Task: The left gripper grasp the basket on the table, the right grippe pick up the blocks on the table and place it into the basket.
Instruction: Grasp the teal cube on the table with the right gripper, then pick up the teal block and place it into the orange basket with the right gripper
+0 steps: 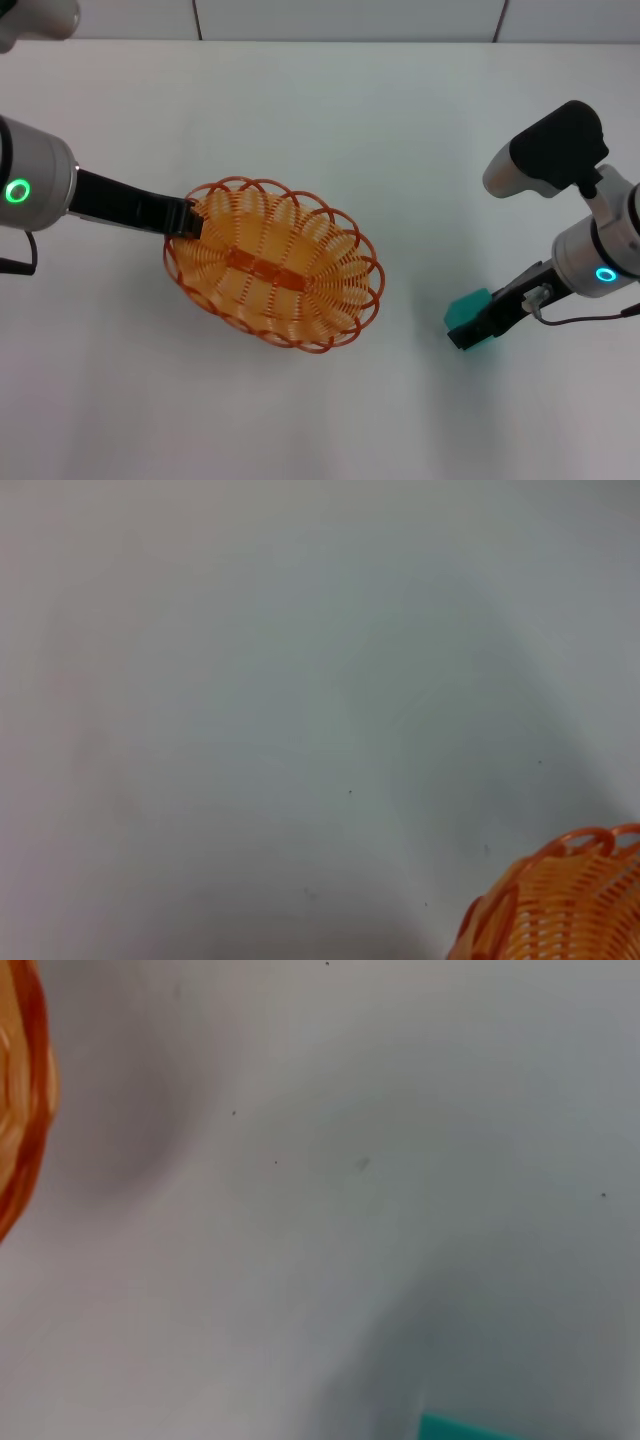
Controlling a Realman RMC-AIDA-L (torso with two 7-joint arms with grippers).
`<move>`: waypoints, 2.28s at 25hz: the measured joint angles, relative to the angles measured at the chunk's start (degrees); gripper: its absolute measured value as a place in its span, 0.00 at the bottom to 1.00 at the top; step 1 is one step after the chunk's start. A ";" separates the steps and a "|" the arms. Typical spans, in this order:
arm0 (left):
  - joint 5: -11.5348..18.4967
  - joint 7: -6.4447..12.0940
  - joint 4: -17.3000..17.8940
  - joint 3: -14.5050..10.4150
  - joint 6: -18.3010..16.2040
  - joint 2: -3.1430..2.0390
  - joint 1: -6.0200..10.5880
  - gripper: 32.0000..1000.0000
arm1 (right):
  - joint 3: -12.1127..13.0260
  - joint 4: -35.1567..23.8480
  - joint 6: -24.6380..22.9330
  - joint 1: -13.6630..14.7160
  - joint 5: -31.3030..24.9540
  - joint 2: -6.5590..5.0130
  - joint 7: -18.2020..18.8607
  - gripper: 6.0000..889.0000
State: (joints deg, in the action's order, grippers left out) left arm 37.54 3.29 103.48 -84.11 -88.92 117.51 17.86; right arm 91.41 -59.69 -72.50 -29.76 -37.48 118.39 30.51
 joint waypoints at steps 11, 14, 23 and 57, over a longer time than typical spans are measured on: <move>1.31 0.52 -0.61 0.00 0.53 -0.07 -0.02 0.06 | 0.00 0.02 0.06 0.10 0.13 -0.01 -0.18 0.77; 1.31 0.62 -0.61 0.00 0.58 -0.08 -0.02 0.06 | -0.01 -0.06 0.46 0.34 0.12 0.02 -0.33 0.72; 1.31 0.67 -0.60 0.00 0.77 -0.09 -0.12 0.06 | 0.00 -0.41 0.48 0.58 0.13 0.00 -0.42 0.60; 1.57 1.15 -1.36 0.44 1.12 -0.09 -0.50 0.06 | -1.83 -40.79 -5.93 12.88 -0.01 -0.18 -1.97 0.59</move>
State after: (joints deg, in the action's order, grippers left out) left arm 39.11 4.43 102.12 -83.67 -87.80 117.42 17.36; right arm 89.58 -100.48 -78.43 -16.88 -37.49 118.21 28.55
